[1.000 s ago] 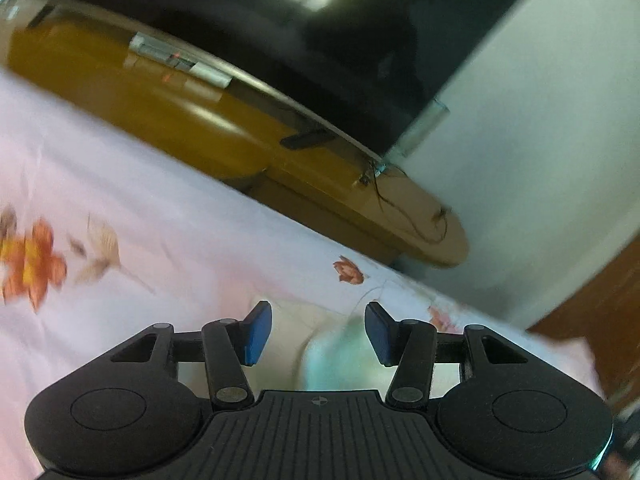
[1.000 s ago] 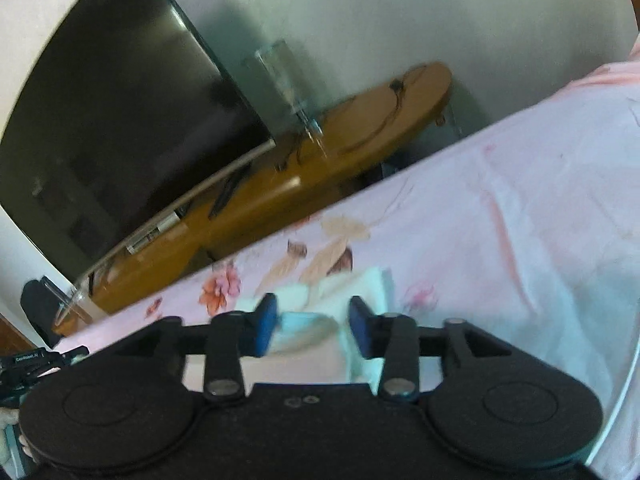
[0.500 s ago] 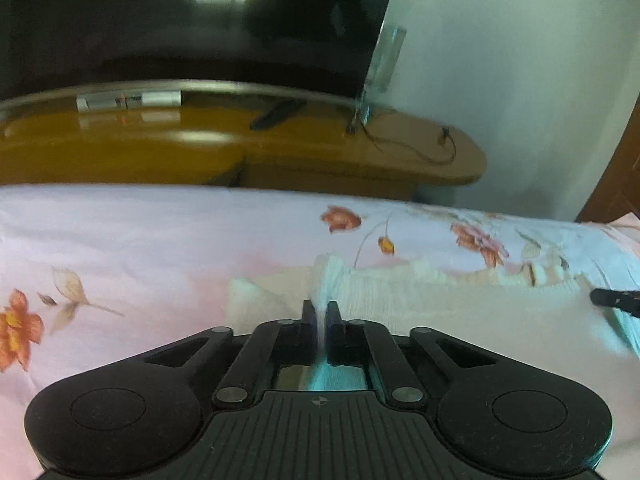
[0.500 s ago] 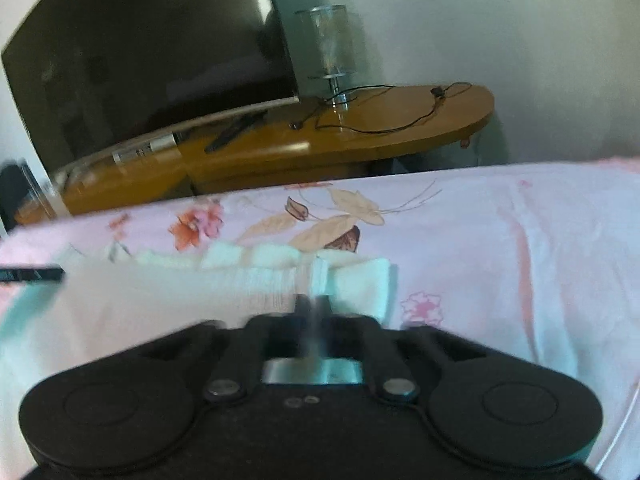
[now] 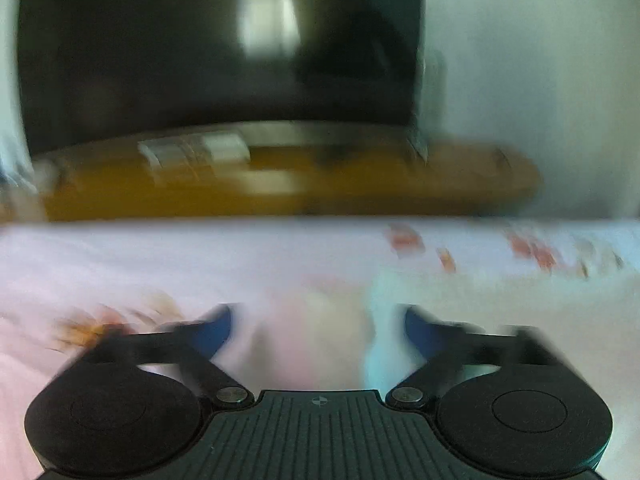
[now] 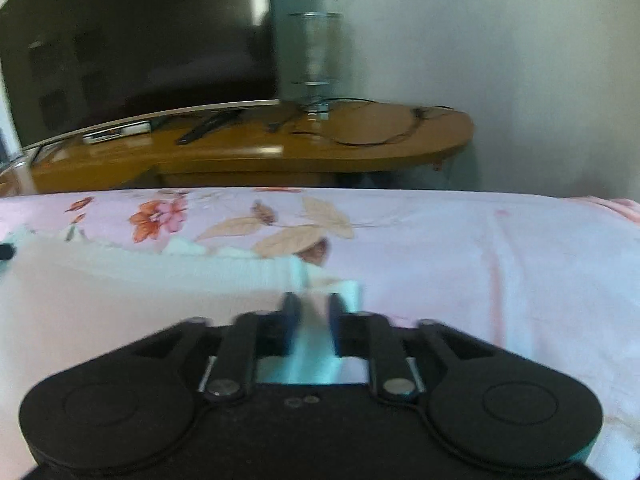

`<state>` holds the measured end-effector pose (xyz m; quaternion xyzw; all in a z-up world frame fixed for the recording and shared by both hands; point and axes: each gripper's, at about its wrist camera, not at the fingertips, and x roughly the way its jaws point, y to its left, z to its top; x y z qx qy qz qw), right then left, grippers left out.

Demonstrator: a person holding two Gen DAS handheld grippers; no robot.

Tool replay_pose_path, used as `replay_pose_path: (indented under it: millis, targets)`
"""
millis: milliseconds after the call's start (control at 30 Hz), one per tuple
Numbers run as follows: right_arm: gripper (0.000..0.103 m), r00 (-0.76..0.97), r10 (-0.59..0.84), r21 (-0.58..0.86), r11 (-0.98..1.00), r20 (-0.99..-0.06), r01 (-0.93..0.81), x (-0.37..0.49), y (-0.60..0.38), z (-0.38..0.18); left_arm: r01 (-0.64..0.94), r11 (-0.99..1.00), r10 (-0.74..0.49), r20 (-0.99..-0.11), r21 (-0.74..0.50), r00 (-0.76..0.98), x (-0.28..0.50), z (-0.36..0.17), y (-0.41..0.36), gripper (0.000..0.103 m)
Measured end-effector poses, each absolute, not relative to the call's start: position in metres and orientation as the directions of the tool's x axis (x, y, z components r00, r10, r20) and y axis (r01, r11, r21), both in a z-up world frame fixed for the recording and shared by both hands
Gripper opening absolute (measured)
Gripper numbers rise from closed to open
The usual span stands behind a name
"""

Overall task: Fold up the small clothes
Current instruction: 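Lift the hem with both grippers and fold it over toward the collar, then open both grippers and smooth the folded sweater flat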

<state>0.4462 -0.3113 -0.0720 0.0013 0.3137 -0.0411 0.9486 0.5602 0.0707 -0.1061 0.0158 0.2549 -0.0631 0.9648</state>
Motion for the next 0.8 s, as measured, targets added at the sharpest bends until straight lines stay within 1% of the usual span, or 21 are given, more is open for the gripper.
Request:
replay_pose_path:
  millis: [33,100,167,200,233,267,333,400,433,467,500,533,567,600,733,767,800]
  targets:
    - [0.027,0.821,-0.07,-0.011,0.997,-0.567,0.078,0.436,-0.31,-0.063,0.186,0.982,-0.173,-0.464,-0.019,0.869,0.551,-0.098,0.068,0.094]
    - [0.027,0.854,0.029,0.032,0.999,-0.52,-0.015,0.423,-0.296,-0.049,0.253,0.967,-0.23,-0.478,-0.016,0.848,0.549,-0.09,0.043,0.094]
    - [0.03,0.844,0.102,0.01,0.994,-0.526,-0.113,0.43,-0.262,-0.047,0.343,0.939,-0.308,-0.499,-0.024,0.81,0.548,-0.088,0.006,0.094]
    - [0.032,0.83,0.138,0.009,0.987,-0.54,-0.158,0.436,-0.247,-0.05,0.364,0.931,-0.327,-0.498,-0.025,0.803,0.545,-0.089,-0.01,0.094]
    - [0.04,0.806,0.169,0.006,0.979,-0.568,-0.201,0.444,-0.231,-0.056,0.385,0.923,-0.344,-0.489,-0.016,0.802,0.538,-0.09,-0.025,0.094]
    - [0.041,0.783,0.189,-0.025,0.967,-0.592,-0.252,0.45,-0.215,-0.066,0.402,0.915,-0.347,-0.486,0.01,0.802,0.531,-0.094,-0.037,0.094]
    - [0.041,0.77,0.131,-0.131,0.954,-0.625,-0.268,0.453,-0.199,-0.088,0.4,0.911,-0.302,-0.507,0.095,0.807,0.526,-0.107,-0.052,0.094]
    - [0.043,0.793,0.12,-0.149,0.955,-0.598,-0.257,0.446,-0.213,-0.093,0.353,0.917,-0.193,-0.565,0.188,0.802,0.539,-0.126,-0.047,0.094]
    - [0.043,0.808,0.059,-0.172,0.966,-0.587,-0.195,0.446,-0.225,-0.092,0.348,0.926,-0.203,-0.581,0.148,0.788,0.548,-0.133,-0.031,0.099]
    - [0.043,0.816,-0.002,-0.17,0.978,-0.578,-0.118,0.446,-0.243,-0.09,0.324,0.946,-0.246,-0.603,0.021,0.759,0.558,-0.133,-0.007,0.099]
    - [0.043,0.809,-0.064,-0.15,0.988,-0.584,-0.03,0.448,-0.265,-0.088,0.289,0.957,-0.24,-0.614,-0.02,0.752,0.563,-0.133,0.006,0.099]
    - [0.044,0.798,-0.093,-0.123,0.992,-0.595,0.023,0.448,-0.286,-0.088,0.274,0.962,-0.22,-0.61,-0.006,0.761,0.564,-0.133,0.012,0.099]
    - [0.046,0.794,-0.072,-0.085,0.996,-0.604,0.025,0.446,-0.302,-0.088,0.274,0.962,-0.224,-0.609,-0.011,0.761,0.563,-0.134,0.015,0.099]
    - [0.046,0.79,-0.053,-0.07,0.997,-0.611,0.013,0.444,-0.308,-0.088,0.274,0.962,-0.219,-0.607,-0.003,0.763,0.562,-0.133,0.015,0.099]
    - [0.045,0.792,-0.081,-0.133,0.991,-0.605,0.0,0.444,-0.295,-0.081,0.263,0.965,-0.198,-0.613,0.017,0.765,0.561,-0.13,0.012,0.1]
    - [0.043,0.81,-0.085,-0.144,0.99,-0.581,0.0,0.441,-0.289,-0.075,0.249,0.968,-0.183,-0.612,0.025,0.769,0.559,-0.125,0.006,0.1]
    - [0.042,0.824,-0.066,-0.139,0.99,-0.563,-0.016,0.431,-0.281,-0.068,0.252,0.967,-0.187,-0.593,0.027,0.783,0.551,-0.118,0.002,0.1]
